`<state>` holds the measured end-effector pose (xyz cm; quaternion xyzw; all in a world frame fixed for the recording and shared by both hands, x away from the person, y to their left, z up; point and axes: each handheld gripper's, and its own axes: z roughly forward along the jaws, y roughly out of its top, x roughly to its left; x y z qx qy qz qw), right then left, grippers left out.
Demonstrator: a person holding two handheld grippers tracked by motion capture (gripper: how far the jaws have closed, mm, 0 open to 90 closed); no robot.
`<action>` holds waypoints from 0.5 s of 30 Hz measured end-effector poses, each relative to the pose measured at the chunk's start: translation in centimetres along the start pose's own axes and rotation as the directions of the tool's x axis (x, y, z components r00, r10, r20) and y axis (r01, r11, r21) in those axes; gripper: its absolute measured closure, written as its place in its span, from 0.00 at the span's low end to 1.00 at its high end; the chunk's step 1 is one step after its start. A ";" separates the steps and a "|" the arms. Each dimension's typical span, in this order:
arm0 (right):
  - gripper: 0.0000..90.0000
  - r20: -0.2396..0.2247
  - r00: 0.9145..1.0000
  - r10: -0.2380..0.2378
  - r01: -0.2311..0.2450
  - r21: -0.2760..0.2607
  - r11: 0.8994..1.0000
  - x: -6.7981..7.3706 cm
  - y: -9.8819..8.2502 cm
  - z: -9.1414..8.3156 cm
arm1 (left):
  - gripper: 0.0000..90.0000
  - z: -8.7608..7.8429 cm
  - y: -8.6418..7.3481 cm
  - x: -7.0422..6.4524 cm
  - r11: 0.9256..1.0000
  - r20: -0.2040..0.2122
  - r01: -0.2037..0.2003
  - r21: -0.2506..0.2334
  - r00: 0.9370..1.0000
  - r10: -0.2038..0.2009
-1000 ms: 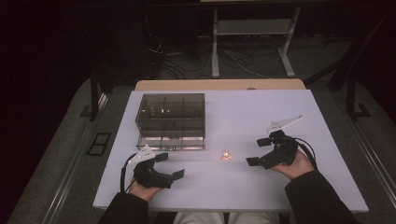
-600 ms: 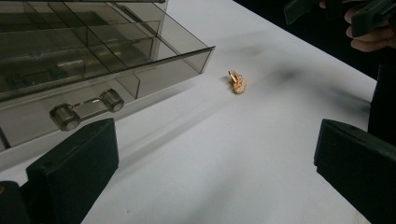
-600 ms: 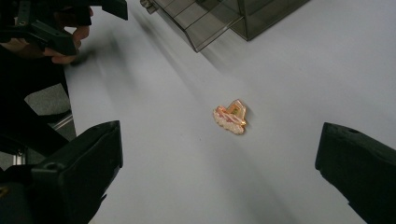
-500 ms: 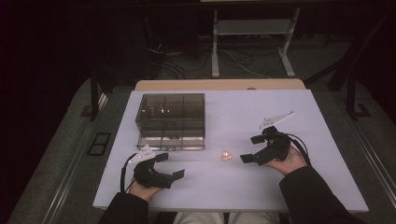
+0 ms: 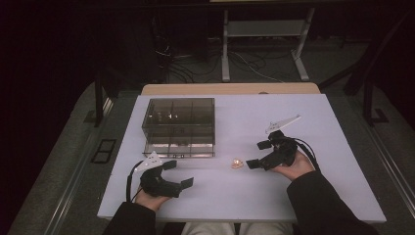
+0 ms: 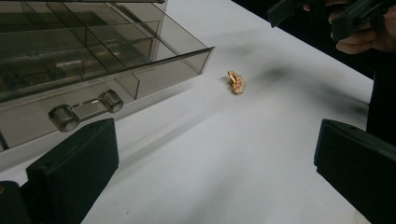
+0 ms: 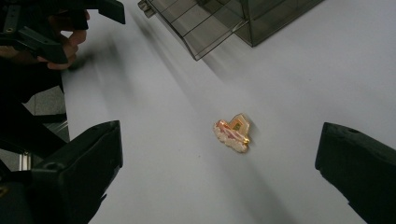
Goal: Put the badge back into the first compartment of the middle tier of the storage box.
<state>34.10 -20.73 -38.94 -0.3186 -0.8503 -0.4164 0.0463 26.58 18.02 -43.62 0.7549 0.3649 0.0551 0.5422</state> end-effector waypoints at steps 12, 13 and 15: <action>0.00 -0.014 1.000 0.003 -0.003 0.006 1.000 -0.7 0.2 1.4 | 0.00 0.0 0.0 0.0 1.000 0.001 -0.003 0.002 1.000 0.003; 0.00 -0.017 1.000 0.005 -0.005 0.008 1.000 -0.8 0.2 1.5 | 0.00 0.0 0.0 0.0 1.000 0.001 -0.003 0.002 1.000 0.003; 0.00 -0.018 1.000 0.006 -0.006 0.007 1.000 -0.8 0.2 1.6 | 0.00 0.0 0.0 0.0 1.000 0.001 -0.002 0.002 1.000 0.002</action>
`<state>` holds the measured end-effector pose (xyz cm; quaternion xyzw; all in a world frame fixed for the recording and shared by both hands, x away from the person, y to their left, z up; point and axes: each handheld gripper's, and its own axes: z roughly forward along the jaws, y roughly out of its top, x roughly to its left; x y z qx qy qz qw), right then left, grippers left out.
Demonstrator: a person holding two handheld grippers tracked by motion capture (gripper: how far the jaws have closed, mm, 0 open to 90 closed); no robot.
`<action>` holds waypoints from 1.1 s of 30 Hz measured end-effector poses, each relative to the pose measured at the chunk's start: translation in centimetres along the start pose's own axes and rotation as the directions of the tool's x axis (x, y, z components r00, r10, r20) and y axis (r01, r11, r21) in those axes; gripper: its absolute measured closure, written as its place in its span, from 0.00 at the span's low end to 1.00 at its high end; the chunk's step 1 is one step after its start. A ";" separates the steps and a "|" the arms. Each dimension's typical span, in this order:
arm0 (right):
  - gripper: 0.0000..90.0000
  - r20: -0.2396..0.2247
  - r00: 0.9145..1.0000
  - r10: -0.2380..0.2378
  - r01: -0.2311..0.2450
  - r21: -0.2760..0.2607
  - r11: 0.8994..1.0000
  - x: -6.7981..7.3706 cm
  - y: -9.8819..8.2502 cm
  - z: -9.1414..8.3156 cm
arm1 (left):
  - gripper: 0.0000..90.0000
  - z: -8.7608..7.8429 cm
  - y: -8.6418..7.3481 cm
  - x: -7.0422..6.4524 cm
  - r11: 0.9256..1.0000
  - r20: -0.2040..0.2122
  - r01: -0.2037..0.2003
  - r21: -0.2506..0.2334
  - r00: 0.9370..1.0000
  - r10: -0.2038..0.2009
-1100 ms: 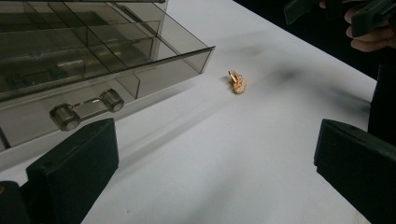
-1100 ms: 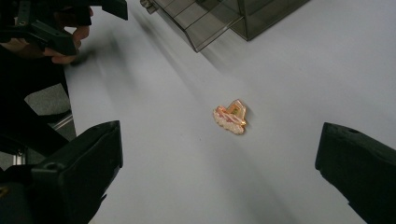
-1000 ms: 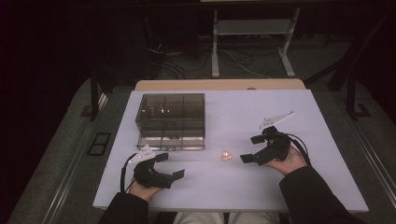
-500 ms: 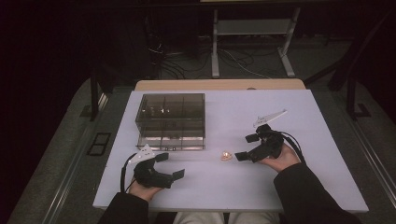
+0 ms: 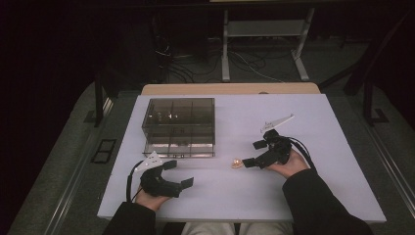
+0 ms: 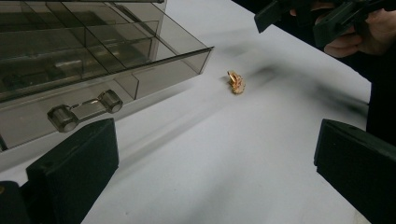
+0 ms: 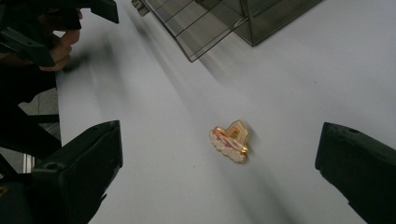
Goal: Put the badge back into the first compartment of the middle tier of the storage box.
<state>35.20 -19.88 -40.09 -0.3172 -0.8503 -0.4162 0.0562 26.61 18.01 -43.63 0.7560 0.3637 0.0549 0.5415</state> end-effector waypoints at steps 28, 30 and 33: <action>0.00 -0.020 1.000 0.022 -0.021 0.046 0.999 -1.6 -0.3 3.5 | 0.00 0.1 0.0 0.0 1.000 0.005 0.002 0.000 1.000 -0.002; 0.00 -0.022 1.000 0.020 -0.019 0.050 0.999 -1.7 -0.4 3.6 | 0.00 0.1 0.0 0.0 1.000 0.005 0.003 0.000 1.000 -0.003; 0.00 -0.026 0.999 0.020 -0.019 0.059 0.998 -1.7 -0.4 4.1 | 0.00 0.1 0.0 0.1 1.000 0.006 0.003 0.003 1.000 -0.003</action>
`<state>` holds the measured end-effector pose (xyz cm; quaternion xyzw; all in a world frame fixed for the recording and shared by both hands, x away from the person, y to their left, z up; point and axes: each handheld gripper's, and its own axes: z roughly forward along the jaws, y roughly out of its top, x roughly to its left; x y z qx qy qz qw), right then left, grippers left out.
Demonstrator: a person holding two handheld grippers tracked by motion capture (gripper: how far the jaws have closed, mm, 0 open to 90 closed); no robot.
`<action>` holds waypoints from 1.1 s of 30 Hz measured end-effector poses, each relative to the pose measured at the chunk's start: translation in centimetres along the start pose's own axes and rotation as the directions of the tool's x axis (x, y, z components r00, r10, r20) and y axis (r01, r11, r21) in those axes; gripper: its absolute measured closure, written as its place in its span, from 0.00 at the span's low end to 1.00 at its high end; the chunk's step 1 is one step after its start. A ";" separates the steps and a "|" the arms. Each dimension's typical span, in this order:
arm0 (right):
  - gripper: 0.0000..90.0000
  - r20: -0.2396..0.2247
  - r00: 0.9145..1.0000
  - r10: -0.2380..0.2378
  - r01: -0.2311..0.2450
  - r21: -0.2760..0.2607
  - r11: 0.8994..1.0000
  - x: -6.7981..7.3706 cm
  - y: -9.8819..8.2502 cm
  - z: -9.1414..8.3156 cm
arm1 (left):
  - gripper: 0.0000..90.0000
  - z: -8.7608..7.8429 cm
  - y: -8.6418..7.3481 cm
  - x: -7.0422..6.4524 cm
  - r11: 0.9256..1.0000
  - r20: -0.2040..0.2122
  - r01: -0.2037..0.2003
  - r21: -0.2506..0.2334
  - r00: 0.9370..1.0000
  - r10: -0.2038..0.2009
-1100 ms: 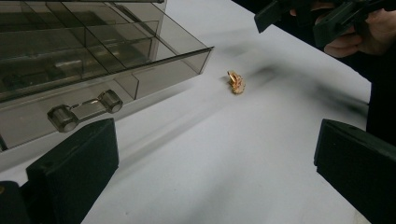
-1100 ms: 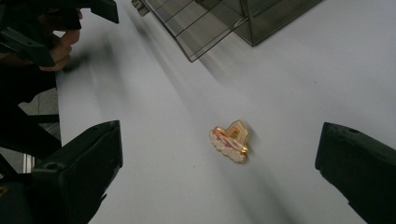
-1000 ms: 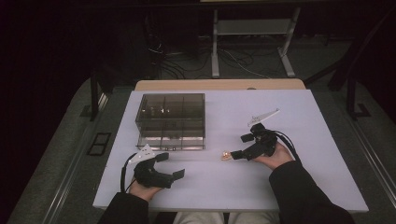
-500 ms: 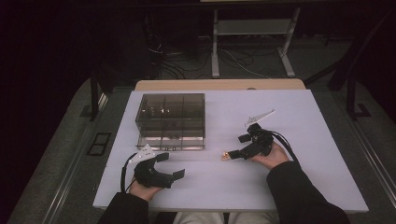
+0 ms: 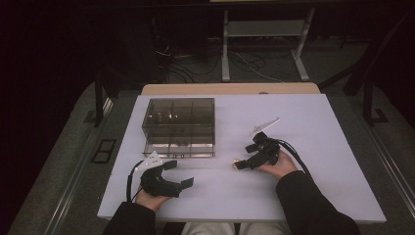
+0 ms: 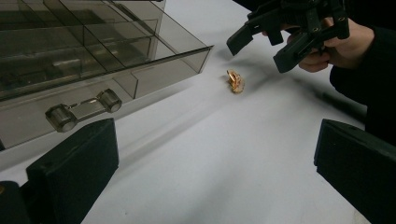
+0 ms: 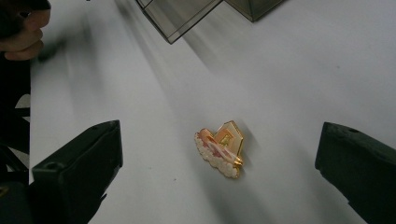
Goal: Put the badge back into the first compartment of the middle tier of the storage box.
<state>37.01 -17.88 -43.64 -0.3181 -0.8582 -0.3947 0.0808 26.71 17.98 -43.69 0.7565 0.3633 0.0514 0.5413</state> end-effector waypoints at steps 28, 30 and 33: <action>0.24 0.013 0.999 -0.049 0.049 0.053 0.997 0.0 0.0 1.1 | 0.00 0.0 0.0 0.0 1.000 -0.002 0.000 -0.001 1.000 0.000; 0.27 0.019 0.998 -0.058 0.057 0.053 0.997 0.1 0.0 1.2 | 0.00 0.0 0.0 0.0 1.000 -0.002 0.001 -0.001 1.000 -0.001; 0.35 0.027 0.997 -0.073 0.071 0.055 0.996 0.2 0.0 1.2 | 0.00 0.0 0.0 0.0 1.000 -0.001 0.000 0.001 1.000 0.000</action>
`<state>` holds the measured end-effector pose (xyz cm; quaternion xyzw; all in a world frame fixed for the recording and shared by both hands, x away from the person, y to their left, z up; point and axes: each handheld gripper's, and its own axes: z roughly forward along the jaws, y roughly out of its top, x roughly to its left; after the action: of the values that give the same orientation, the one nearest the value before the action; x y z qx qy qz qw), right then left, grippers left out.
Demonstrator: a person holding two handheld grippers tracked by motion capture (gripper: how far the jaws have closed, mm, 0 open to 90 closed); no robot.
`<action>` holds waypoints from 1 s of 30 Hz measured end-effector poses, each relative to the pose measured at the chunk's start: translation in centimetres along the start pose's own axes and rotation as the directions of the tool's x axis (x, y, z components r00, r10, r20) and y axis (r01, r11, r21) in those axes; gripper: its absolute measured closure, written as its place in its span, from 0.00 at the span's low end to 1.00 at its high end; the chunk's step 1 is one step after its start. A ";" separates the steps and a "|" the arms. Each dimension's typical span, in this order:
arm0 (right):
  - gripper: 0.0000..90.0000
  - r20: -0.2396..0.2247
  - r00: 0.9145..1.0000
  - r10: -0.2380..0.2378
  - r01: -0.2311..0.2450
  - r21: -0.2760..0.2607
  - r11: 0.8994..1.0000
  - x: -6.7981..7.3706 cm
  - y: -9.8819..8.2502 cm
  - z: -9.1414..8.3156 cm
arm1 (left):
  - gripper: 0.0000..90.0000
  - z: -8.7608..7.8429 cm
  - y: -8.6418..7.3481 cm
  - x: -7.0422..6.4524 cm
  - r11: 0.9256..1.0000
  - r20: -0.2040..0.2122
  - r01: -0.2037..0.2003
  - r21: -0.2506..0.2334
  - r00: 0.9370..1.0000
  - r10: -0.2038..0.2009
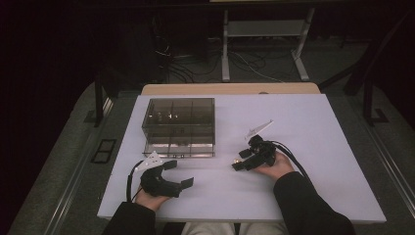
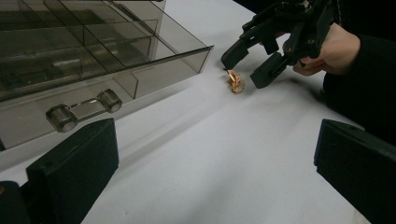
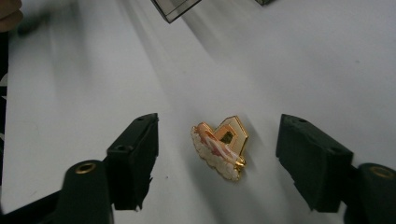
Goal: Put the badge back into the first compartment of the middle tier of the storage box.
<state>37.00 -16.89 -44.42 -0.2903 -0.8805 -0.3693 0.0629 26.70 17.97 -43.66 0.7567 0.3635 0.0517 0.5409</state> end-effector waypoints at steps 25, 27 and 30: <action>0.95 -0.073 0.995 0.071 -0.070 0.023 0.997 -0.6 -0.5 -1.0 | 0.00 0.1 0.0 0.0 1.000 -0.002 -0.002 0.004 1.000 0.002; 0.95 -0.068 0.996 0.063 -0.061 0.036 0.997 -0.5 -0.6 -1.1 | 0.00 0.1 0.0 0.0 1.000 -0.001 -0.002 0.004 1.000 0.002; 0.95 -0.065 0.996 0.054 -0.051 0.053 0.997 -0.4 -0.9 -1.2 | 0.00 0.1 0.0 0.0 1.000 -0.002 -0.001 0.005 1.000 0.001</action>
<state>36.74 -18.42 -44.22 -0.2994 -0.8792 -0.3542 0.1091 26.74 17.94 -43.71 0.7580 0.3640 0.0520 0.5387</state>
